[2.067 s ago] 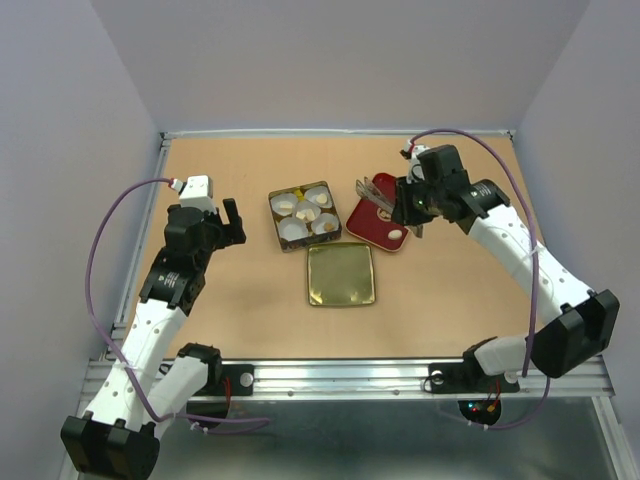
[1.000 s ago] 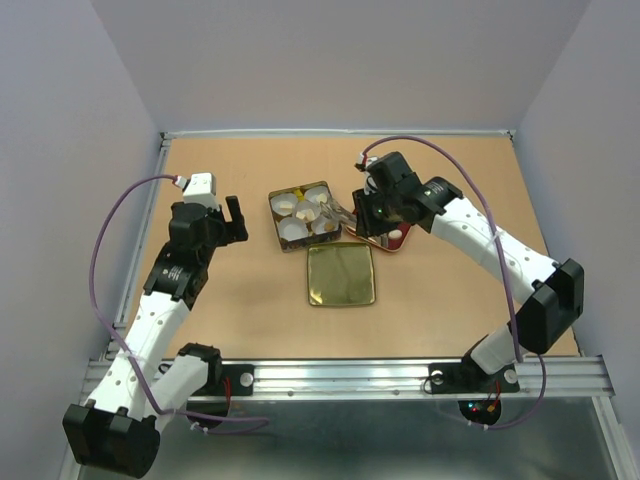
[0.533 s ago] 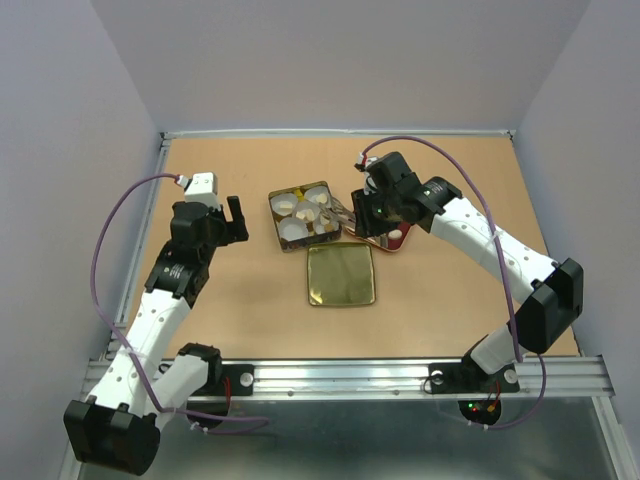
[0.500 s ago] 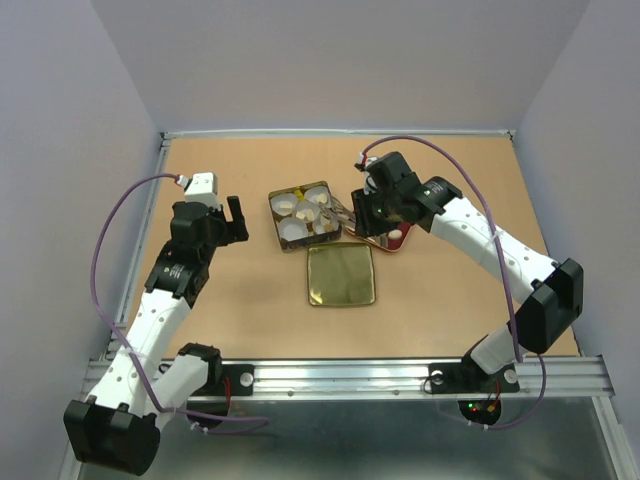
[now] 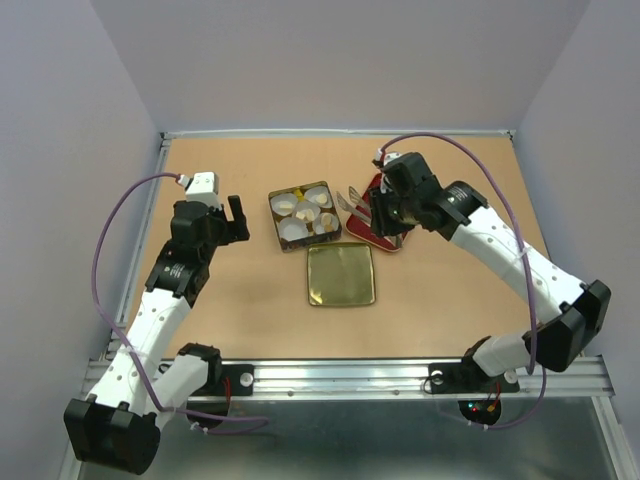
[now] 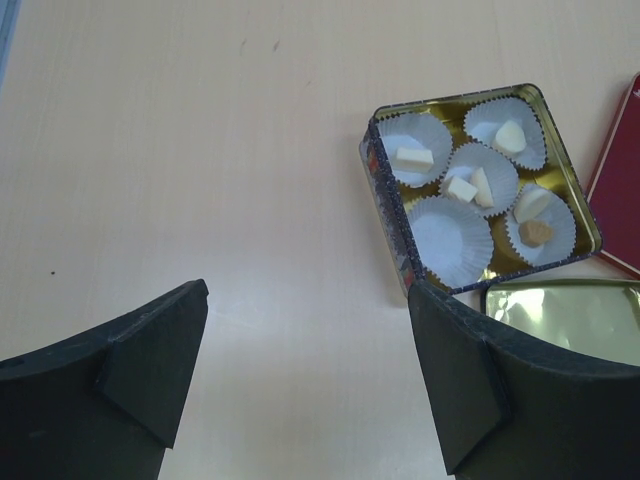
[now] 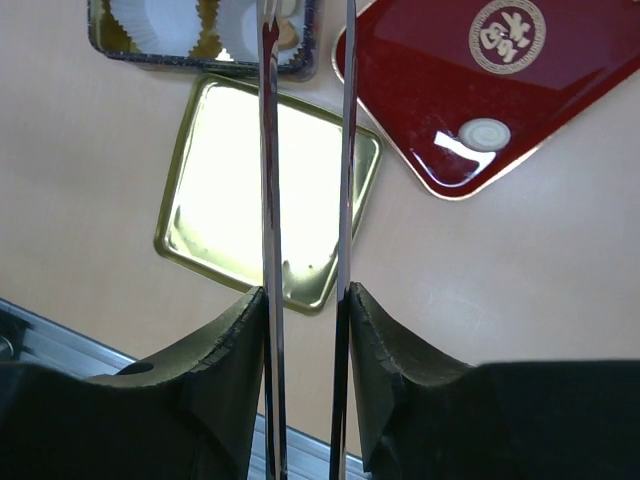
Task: Pack the chocolate
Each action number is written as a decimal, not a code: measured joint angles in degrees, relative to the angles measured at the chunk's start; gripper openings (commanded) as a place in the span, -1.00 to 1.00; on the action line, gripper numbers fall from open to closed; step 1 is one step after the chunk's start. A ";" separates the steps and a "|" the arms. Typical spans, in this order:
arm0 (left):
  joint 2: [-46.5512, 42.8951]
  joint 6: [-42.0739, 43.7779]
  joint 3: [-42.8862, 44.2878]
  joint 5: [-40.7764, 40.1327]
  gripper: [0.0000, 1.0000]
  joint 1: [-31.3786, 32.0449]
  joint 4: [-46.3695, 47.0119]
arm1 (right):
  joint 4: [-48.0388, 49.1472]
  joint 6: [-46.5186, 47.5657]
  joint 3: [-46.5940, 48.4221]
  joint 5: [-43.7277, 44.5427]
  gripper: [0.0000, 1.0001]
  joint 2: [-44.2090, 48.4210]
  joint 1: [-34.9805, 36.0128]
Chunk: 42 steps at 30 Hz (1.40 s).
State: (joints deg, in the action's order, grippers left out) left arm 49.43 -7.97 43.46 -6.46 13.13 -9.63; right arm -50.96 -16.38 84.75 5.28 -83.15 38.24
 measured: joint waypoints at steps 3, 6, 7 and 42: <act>0.00 0.00 0.00 0.31 0.85 0.00 0.00 | -1.73 -0.57 -1.70 2.45 -0.16 3.61 -0.24; 0.00 -0.02 0.00 0.57 0.85 0.00 0.07 | -4.07 -1.70 -4.44 4.48 -0.16 7.28 -0.70; 0.00 -0.02 0.00 0.68 0.85 0.00 0.11 | -5.18 -2.05 -5.64 5.35 -0.16 8.63 -0.90; -0.96 -0.02 -1.38 1.88 0.85 0.00 0.79 | -4.07 -3.72 -15.61 8.07 -0.09 6.71 -6.49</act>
State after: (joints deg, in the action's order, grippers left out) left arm 48.47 -7.99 42.09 -4.58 13.13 -8.84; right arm -55.02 -20.10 69.14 13.34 -76.44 31.75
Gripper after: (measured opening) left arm 0.927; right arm 0.457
